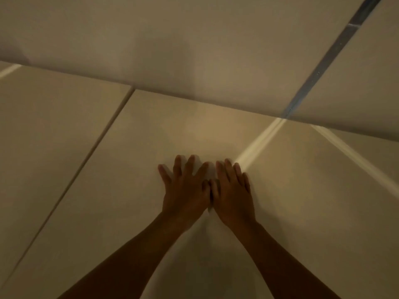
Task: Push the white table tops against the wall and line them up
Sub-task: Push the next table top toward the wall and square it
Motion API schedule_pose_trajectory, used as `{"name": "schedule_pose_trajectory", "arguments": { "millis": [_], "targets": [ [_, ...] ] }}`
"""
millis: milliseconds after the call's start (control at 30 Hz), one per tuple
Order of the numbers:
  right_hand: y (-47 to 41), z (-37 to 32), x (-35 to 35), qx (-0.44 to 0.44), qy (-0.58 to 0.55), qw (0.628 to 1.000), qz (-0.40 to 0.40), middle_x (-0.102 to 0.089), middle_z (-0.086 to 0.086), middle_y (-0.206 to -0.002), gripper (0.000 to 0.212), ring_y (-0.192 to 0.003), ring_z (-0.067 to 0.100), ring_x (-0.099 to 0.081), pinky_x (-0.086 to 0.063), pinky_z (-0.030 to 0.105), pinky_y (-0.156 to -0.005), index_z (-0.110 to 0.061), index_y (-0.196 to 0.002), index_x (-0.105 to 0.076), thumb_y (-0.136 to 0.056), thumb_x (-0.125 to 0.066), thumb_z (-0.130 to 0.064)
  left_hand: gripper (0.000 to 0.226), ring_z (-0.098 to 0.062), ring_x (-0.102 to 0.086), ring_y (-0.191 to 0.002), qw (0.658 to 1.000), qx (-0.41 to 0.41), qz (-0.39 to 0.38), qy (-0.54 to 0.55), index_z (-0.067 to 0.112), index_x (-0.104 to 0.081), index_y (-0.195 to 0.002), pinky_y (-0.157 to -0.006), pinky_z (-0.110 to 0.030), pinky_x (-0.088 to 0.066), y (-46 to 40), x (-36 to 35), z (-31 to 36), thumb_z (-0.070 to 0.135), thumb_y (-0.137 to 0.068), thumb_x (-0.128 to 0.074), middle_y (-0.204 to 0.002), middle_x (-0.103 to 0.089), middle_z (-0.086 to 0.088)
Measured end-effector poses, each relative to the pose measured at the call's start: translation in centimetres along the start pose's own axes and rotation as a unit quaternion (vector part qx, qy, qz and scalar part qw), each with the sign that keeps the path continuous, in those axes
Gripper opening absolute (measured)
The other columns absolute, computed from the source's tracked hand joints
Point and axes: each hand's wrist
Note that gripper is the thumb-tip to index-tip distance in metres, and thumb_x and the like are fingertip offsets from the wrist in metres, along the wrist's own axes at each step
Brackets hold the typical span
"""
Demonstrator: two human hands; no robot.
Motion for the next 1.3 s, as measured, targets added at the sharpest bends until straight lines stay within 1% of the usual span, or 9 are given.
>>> {"name": "schedule_pose_trajectory", "arguments": {
  "millis": [100,233,300,500,633,733,900,1133,1300],
  "targets": [
    [4.3,2.2,0.8,-0.008,0.010,1.000,0.001,-0.030,0.009,-0.162,0.055,-0.151,0.033,-0.020,-0.016,0.049,-0.121,-0.023,-0.154,-0.031,-0.104,-0.028,-0.046,0.084,-0.034,0.011,-0.156,0.999,-0.013,-0.038,0.016,0.038,-0.020,-0.158,-0.119,-0.068,0.007,3.3,-0.6,2.9,0.064,-0.082,0.006,-0.170,-0.005,-0.003],
    [10.2,4.8,2.9,-0.028,-0.017,0.999,0.024,-0.027,0.006,-0.163,0.060,-0.152,0.030,-0.019,-0.012,0.046,-0.121,-0.024,-0.156,-0.026,-0.101,-0.024,-0.050,0.063,-0.043,-0.034,-0.146,0.997,-0.064,0.037,0.017,0.025,-0.053,-0.143,-0.111,-0.074,-0.025,7.3,-1.5,5.0,0.055,-0.097,-0.024,-0.155,-0.045,-0.013],
    [13.3,6.3,4.0,-0.041,-0.042,0.998,0.034,-0.025,0.003,-0.164,0.062,-0.152,0.026,-0.016,-0.009,0.045,-0.122,-0.026,-0.155,-0.026,-0.100,-0.027,-0.054,0.058,-0.040,-0.037,-0.144,0.993,-0.096,0.056,0.037,0.024,-0.055,-0.141,-0.110,-0.072,-0.029,9.4,-1.9,6.4,0.052,-0.099,-0.027,-0.152,-0.048,-0.010],
    [21.8,10.0,6.7,-0.046,-0.062,0.997,0.025,-0.012,0.000,-0.167,0.076,-0.154,0.018,-0.003,-0.007,0.048,-0.125,-0.031,-0.157,-0.021,-0.094,-0.019,-0.072,0.065,-0.032,-0.019,-0.154,0.975,-0.208,0.037,0.063,0.029,-0.045,-0.149,-0.119,-0.068,-0.016,16.4,-2.7,11.4,0.062,-0.094,-0.036,-0.161,-0.035,-0.005],
    [26.5,13.1,8.2,-0.050,-0.026,0.998,0.011,-0.004,-0.001,-0.168,0.082,-0.154,0.019,0.002,-0.002,0.046,-0.125,-0.036,-0.158,-0.013,-0.089,-0.018,-0.080,0.084,-0.026,0.019,-0.155,0.966,-0.248,-0.048,0.055,0.037,-0.014,-0.159,-0.120,-0.066,0.009,19.8,-4.1,15.7,0.062,-0.085,-0.043,-0.171,0.000,0.001],
    [29.3,16.5,9.2,-0.059,0.010,0.998,-0.015,0.006,-0.002,-0.168,0.090,-0.154,0.020,0.010,0.000,0.052,-0.124,-0.045,-0.156,0.000,-0.081,-0.021,-0.089,0.095,-0.030,0.024,-0.153,0.961,-0.273,-0.041,0.001,0.037,-0.003,-0.160,-0.116,-0.070,0.012,21.0,-5.6,19.0,0.070,-0.083,-0.046,-0.171,0.010,-0.001],
    [32.0,23.2,10.8,-0.069,0.055,0.995,-0.052,0.021,-0.006,-0.165,0.100,-0.152,0.022,0.020,0.007,0.063,-0.119,-0.053,-0.149,0.019,-0.074,-0.034,-0.093,0.099,-0.033,0.019,-0.154,0.966,-0.254,-0.009,-0.041,0.039,-0.002,-0.161,-0.114,-0.073,0.007,21.3,-7.6,25.1,0.083,-0.081,-0.038,-0.171,0.010,-0.002],
    [33.0,30.9,11.7,-0.034,0.055,0.995,-0.072,0.017,-0.002,-0.166,0.108,-0.153,0.027,0.015,0.000,0.068,-0.117,-0.049,-0.152,0.014,-0.068,-0.035,-0.096,0.108,-0.034,0.014,-0.155,0.983,-0.179,-0.015,-0.028,0.049,0.005,-0.157,-0.116,-0.074,0.000,20.6,-9.4,30.5,0.096,-0.071,-0.039,-0.170,0.016,0.004],
    [33.2,35.5,11.2,-0.017,0.080,0.994,-0.075,0.009,-0.001,-0.168,0.109,-0.152,0.033,0.012,0.000,0.066,-0.118,-0.048,-0.153,0.009,-0.064,-0.023,-0.103,0.107,-0.036,0.012,-0.155,0.988,-0.130,-0.014,-0.076,0.053,0.002,-0.156,-0.112,-0.077,0.002,20.5,-11.3,33.4,0.104,-0.065,-0.019,-0.170,0.015,0.005]
  ]
}}
Point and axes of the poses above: each hand's wrist, its own y-axis away from the middle knuckle, its own x-axis out of the back of the hand, z = x × y
